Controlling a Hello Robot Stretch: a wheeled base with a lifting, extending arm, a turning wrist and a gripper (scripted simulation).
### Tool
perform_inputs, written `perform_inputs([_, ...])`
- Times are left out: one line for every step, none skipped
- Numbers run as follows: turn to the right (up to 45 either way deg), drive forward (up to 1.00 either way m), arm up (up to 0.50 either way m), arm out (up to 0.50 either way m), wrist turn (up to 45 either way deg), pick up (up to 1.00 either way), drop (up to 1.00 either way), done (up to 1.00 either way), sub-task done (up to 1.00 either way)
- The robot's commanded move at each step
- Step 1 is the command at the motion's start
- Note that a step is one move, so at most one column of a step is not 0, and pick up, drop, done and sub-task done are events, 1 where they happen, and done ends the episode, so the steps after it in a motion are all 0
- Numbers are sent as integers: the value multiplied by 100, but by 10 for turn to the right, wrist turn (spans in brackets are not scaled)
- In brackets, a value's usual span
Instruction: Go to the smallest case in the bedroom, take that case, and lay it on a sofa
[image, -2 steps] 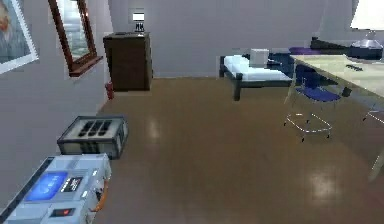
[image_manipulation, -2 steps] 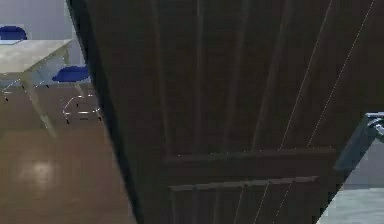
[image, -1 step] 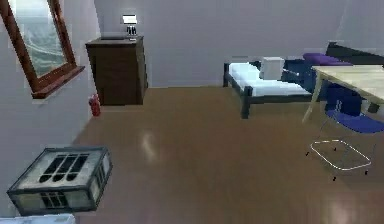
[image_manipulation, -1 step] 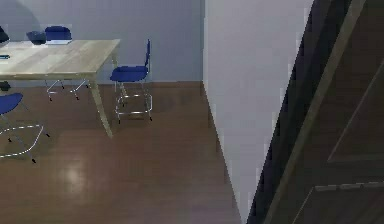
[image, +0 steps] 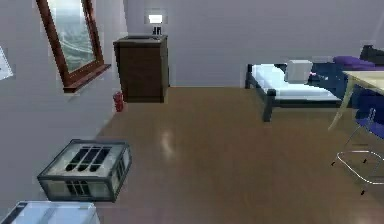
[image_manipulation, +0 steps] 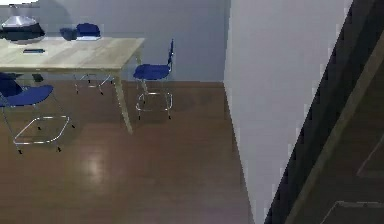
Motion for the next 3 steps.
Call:
perform_inputs([0,100,0,0,0,0,0,0,0])
perform_inputs([0,80,0,0,0,0,0,0,0])
perform_inputs([-270,0,0,0,0,0,0,0,0])
